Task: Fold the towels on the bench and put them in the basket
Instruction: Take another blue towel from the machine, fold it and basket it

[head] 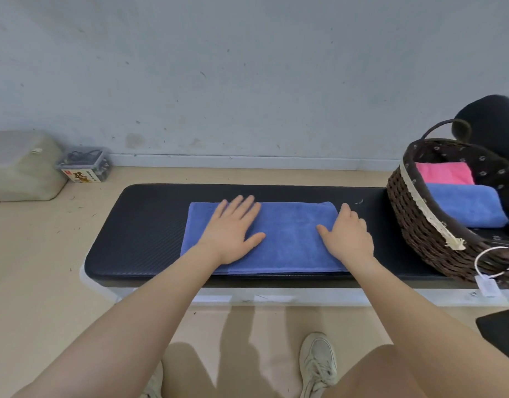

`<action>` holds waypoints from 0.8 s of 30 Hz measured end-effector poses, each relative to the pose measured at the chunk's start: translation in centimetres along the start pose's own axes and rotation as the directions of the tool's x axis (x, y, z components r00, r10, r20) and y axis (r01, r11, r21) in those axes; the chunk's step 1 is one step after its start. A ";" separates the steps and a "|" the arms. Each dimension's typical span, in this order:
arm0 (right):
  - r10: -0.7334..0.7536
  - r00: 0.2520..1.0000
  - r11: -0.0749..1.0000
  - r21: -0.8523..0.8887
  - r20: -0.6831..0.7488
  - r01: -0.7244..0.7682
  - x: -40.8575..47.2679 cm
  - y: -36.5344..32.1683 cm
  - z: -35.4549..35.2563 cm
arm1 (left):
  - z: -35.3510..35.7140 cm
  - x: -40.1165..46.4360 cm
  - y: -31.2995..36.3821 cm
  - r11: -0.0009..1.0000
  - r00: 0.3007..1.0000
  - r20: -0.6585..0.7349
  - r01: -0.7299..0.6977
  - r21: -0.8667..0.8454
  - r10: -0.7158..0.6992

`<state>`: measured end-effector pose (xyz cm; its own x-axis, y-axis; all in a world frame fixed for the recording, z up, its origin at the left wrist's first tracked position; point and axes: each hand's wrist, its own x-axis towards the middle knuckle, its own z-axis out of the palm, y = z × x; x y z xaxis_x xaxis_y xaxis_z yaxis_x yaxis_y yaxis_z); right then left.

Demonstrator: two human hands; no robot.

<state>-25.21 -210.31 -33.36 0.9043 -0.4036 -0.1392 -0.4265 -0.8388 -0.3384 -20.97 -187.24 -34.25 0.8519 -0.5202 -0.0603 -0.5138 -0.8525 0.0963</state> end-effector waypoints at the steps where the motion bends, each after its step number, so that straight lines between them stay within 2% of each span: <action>1: 0.052 0.999 0.995 0.090 0.012 -0.053 -0.1 -0.2 -0.4 | -0.2 0.3 1.0 0.998 0.998 0.019 -0.065 -0.005 0.065; 4: 0.160 0.978 0.928 0.318 0.133 -0.195 0.1 0.3 -0.9 | -0.4 1.3 3.0 0.994 0.989 0.095 -0.110 -0.024 0.111; 6: 0.138 0.971 0.879 0.427 0.196 -0.211 0.2 0.7 -1.2 | -0.2 2.0 3.6 0.994 0.986 0.149 -0.068 -0.084 0.080; 9: 0.050 0.946 0.739 0.626 0.320 -0.250 0.1 0.7 -2.4 | -0.2 2.6 3.9 0.984 0.982 0.186 -0.009 -0.179 0.043; 14: 0.036 0.955 0.687 0.686 0.296 -0.239 1.2 2.3 -5.1 | 0.4 3.0 4.2 0.991 0.977 0.211 0.022 -0.135 0.007; 19: 0.007 0.921 0.563 0.760 0.389 -0.325 1.1 2.5 -6.2 | 1.0 3.6 4.9 0.997 0.977 0.209 -0.009 -0.081 0.026; 24: -0.169 0.929 0.498 0.842 0.330 -0.208 0.4 -1.2 -6.9 | 0.7 2.9 4.5 0.983 0.990 0.116 -0.059 -0.174 0.080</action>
<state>-24.48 -212.01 -26.59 0.9185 -0.1131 -0.3790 -0.3840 -0.0264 -0.9229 -20.87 -192.57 -34.73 0.7905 -0.5893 -0.1669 -0.5378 -0.7983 0.2710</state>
